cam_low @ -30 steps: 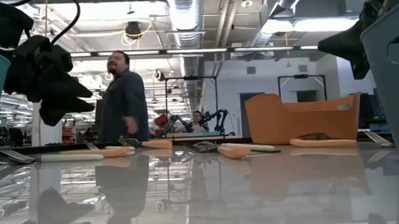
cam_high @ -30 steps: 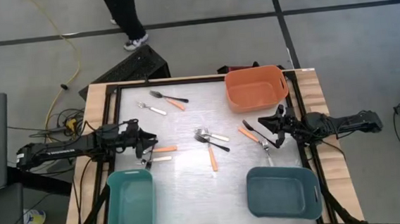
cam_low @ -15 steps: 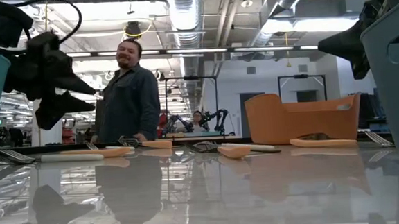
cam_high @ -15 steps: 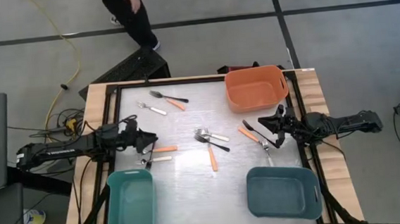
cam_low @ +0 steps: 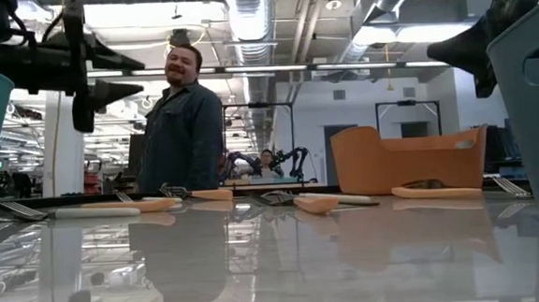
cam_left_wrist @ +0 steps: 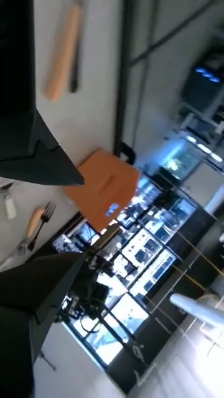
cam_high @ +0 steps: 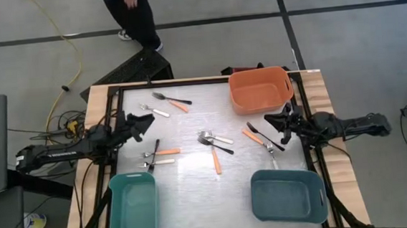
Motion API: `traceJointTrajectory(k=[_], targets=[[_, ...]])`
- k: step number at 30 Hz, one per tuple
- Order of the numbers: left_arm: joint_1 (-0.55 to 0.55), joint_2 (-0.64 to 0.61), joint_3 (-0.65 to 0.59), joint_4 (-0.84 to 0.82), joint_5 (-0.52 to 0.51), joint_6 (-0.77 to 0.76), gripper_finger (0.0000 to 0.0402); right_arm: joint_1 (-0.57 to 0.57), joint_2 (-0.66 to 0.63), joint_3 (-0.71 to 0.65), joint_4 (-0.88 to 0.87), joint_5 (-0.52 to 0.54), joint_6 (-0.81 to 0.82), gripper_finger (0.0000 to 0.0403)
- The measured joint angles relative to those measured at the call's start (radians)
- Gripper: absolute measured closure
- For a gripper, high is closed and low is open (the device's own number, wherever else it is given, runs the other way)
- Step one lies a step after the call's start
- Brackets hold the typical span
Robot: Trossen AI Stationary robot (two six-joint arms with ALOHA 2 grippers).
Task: Sort silverware by color (type)
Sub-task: Put the orange fork into the orange bin
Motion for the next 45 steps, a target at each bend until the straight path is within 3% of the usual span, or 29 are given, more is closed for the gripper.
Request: traceJointTrajectory(k=[4,8,13,21,27,34,45], targets=[[0.008,0.082,0.0,0.055,-0.001,0.084,0.0233,-0.006,0.122,0.085,-0.033,-0.005,0.012,0.0344],[0.042,0.2,0.0,0.071,0.049,0.171,0.0233,-0.003,0.342,0.229,-0.138,-0.01,0.053,0.0344],[0.103,0.339,0.014,0.127,0.145,0.299,0.0233,0.018,0.64,0.461,-0.463,-0.066,0.167,0.0344],[0.162,0.502,0.121,0.13,0.152,0.507,0.0233,0.036,0.999,0.702,-0.809,-0.17,0.393,0.0328],[0.176,0.584,0.196,0.131,0.216,0.53,0.0233,0.027,1.155,0.743,-0.839,-0.253,0.494,0.0272],[0.176,0.656,0.26,0.105,0.257,0.611,0.0233,0.02,1.294,0.743,-0.865,-0.252,0.553,0.0196],[0.176,0.669,0.301,0.048,0.281,0.583,0.0233,0.003,1.452,0.743,-0.902,-0.251,0.565,0.0187]])
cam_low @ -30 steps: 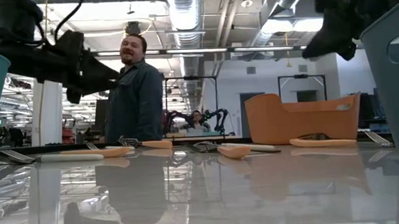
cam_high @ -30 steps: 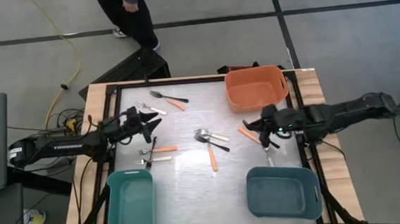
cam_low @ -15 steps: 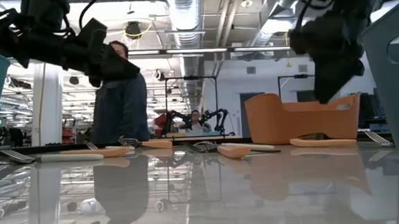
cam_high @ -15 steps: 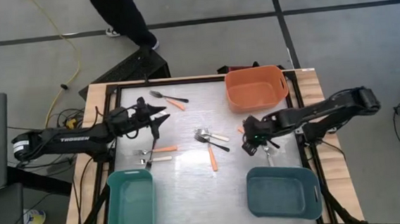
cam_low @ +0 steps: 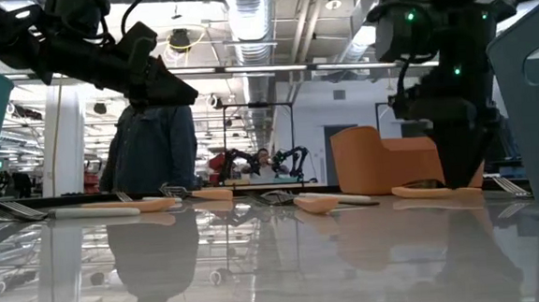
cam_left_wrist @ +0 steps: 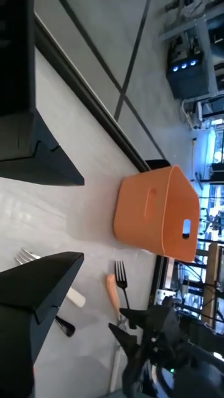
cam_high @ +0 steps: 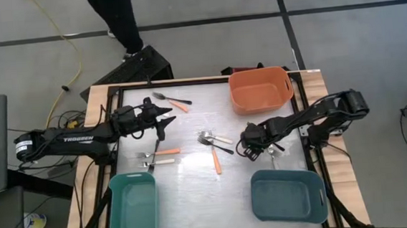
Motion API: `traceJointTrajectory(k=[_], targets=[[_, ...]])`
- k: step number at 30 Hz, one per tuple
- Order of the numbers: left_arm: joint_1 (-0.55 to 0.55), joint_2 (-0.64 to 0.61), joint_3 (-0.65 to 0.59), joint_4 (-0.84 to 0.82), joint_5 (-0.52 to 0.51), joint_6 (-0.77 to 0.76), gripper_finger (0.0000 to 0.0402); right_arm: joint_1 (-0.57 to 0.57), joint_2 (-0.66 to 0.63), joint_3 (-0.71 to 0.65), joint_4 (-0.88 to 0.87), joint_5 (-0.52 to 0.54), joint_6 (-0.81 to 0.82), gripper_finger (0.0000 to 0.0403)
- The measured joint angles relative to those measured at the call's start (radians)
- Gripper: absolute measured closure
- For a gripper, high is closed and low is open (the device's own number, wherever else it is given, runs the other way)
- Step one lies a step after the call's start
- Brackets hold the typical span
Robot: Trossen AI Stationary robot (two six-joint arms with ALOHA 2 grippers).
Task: Sort silverware by color (type)
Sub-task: Put the orange fork into the orange bin
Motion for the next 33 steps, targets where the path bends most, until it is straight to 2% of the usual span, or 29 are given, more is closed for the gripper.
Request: traceJointTrajectory(k=[11,17,24,33], targets=[[-0.001,0.0,0.0,-0.002,-0.001,-0.074,0.0233,-0.033,0.012,0.002,0.015,-0.021,0.011,0.0194],[-0.001,0.0,0.0,-0.001,-0.002,-0.111,0.0233,-0.067,-0.054,-0.001,0.064,-0.13,0.033,0.0193],[-0.001,0.0,0.0,-0.001,-0.006,-0.114,0.0233,-0.089,-0.121,-0.001,0.015,-0.121,0.03,0.0193],[-0.001,0.0,0.0,-0.02,-0.029,-0.114,0.0233,-0.086,0.001,0.0,0.003,-0.112,-0.097,0.0193]])
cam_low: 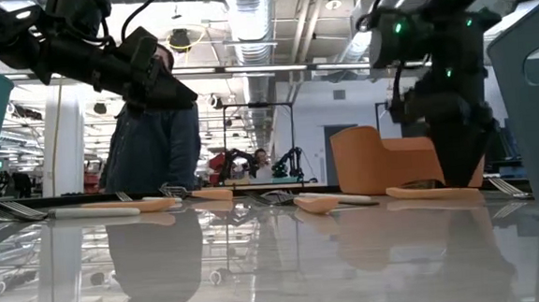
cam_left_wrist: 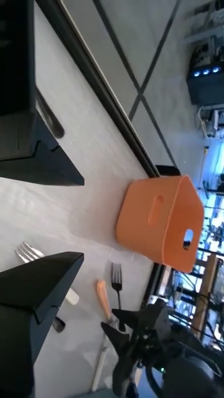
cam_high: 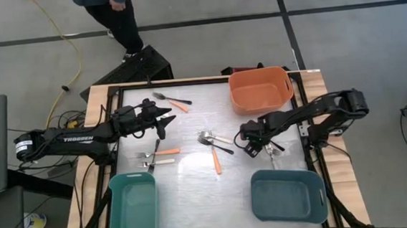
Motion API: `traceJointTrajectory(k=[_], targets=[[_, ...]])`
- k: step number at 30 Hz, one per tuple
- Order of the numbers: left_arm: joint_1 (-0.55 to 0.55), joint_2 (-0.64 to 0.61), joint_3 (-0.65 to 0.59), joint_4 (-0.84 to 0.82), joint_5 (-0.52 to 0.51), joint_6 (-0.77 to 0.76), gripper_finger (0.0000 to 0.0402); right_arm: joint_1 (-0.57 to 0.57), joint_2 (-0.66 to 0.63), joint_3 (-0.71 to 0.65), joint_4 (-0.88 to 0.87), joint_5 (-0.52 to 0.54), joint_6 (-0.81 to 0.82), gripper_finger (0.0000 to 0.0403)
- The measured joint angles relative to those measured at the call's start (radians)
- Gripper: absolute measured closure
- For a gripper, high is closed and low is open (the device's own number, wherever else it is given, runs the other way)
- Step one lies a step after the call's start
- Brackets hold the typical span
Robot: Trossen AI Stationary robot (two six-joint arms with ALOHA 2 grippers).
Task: Sort silverware by color (type)
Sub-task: Put the orange fork into the orange bin
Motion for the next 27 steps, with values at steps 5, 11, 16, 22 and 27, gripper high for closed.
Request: traceJointTrajectory(k=[5,11,16,22,27], targets=[[0.0,0.0,0.0,-0.006,0.001,-0.03,0.0233,-0.008,0.075,0.005,0.014,-0.006,-0.025,0.0193],[-0.001,0.0,0.0,-0.014,0.001,-0.045,0.0233,-0.007,0.106,0.004,0.05,-0.041,-0.038,0.0218],[-0.001,0.0,0.0,-0.015,0.001,-0.051,0.0233,-0.007,0.101,0.003,0.064,-0.032,-0.031,0.0305],[-0.001,0.0,0.0,-0.023,0.001,-0.058,0.0233,-0.006,0.057,-0.003,0.093,0.016,-0.027,0.0344],[-0.002,0.0,0.0,-0.026,0.001,-0.07,0.0233,-0.008,-0.007,-0.003,0.196,0.079,-0.024,0.0344]])
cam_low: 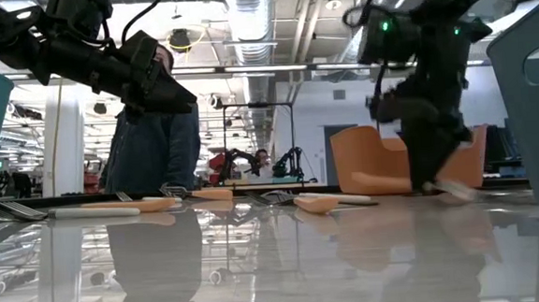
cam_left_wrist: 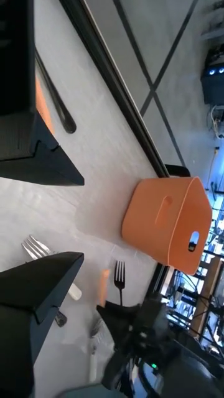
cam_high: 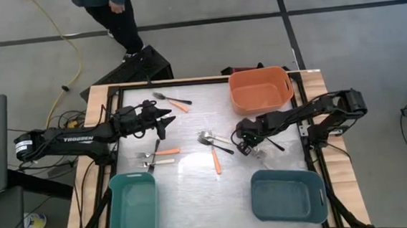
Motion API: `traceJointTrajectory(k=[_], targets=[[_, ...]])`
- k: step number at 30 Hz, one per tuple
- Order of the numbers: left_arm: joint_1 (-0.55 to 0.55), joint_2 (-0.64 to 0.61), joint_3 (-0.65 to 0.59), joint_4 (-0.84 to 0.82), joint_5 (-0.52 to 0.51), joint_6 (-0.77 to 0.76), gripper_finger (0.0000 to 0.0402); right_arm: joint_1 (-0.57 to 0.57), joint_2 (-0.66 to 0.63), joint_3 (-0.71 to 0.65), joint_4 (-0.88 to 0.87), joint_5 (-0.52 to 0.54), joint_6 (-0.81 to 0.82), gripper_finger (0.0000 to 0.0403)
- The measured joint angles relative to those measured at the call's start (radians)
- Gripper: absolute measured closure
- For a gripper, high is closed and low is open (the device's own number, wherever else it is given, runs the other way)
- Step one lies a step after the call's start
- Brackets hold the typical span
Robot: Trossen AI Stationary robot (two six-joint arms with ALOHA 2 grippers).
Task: Sort silverware by color (type)
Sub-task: Put the orange fork into the orange bin
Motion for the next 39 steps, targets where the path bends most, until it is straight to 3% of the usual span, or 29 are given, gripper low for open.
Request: traceJointTrajectory(k=[10,15,20,26,30,39], targets=[[0.0,0.0,0.0,-0.001,0.0,-0.014,0.0233,-0.012,-0.188,0.001,0.182,0.153,-0.052,0.0344],[0.0,0.0,0.0,-0.001,0.0,-0.009,0.0233,-0.062,-0.298,0.023,0.228,0.171,-0.19,0.0344],[0.0,0.0,0.0,0.0,0.0,-0.009,0.0233,-0.163,-0.344,0.126,0.189,0.198,-0.452,0.0344],[0.0,0.0,0.0,0.0,-0.024,-0.008,0.0233,-0.327,-0.311,0.304,0.019,0.199,-0.836,0.0344],[0.0,0.0,0.0,0.0,-0.024,-0.008,0.0233,-0.438,-0.263,0.331,-0.081,0.191,-1.059,0.0344],[0.0,0.0,0.0,-0.006,-0.023,-0.031,0.0233,-0.596,-0.105,0.331,-0.258,0.176,-1.227,0.0334]])
